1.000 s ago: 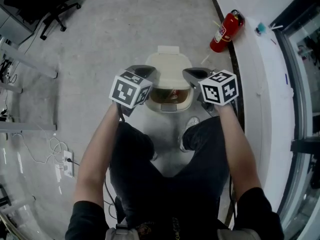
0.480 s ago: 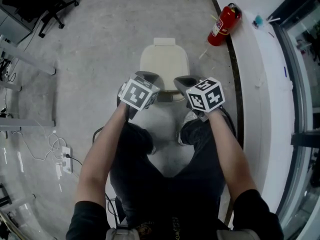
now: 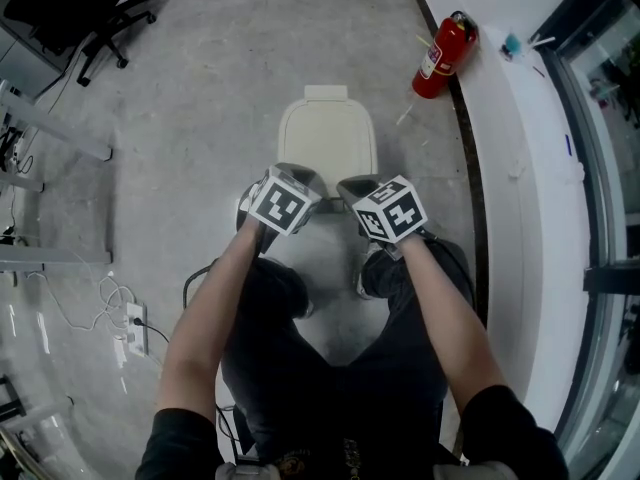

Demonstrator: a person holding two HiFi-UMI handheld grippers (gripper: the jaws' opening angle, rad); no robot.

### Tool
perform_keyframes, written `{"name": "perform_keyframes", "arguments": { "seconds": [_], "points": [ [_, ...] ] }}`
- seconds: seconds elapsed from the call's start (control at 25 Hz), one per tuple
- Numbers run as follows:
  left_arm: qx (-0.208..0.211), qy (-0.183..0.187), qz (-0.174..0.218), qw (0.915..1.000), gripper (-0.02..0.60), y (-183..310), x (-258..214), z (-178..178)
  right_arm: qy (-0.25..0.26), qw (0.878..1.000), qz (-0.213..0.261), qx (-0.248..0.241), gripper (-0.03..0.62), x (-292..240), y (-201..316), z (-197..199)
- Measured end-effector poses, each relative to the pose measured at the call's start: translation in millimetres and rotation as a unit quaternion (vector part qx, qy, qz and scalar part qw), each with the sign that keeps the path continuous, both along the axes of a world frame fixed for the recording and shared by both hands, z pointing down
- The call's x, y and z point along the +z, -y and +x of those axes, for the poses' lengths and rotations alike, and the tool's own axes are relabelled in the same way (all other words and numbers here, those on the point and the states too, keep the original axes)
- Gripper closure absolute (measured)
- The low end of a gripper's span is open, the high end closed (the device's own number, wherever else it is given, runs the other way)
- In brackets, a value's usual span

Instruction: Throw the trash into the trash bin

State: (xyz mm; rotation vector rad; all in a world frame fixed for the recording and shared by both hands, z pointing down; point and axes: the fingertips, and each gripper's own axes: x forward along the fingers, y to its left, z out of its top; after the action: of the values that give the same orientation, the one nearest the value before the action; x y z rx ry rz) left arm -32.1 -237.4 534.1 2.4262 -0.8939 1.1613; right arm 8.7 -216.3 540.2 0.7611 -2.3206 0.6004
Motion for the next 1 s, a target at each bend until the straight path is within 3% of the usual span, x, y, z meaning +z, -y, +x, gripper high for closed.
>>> {"name": "perform_keyframes", "arguments": {
  "seconds": [0.6,1.0],
  "points": [
    [0.013,0.003,0.003,0.9999,0.575,-4,6,-1,-0.02,1.0,-0.009,0.009,0.592,9,0,1],
    [-0.028,-0.047,0.07,0.9961,0.575,7,-58,-4,0.051,0.994,0.082,0.053,0.592,-63,15,7]
  ]
}}
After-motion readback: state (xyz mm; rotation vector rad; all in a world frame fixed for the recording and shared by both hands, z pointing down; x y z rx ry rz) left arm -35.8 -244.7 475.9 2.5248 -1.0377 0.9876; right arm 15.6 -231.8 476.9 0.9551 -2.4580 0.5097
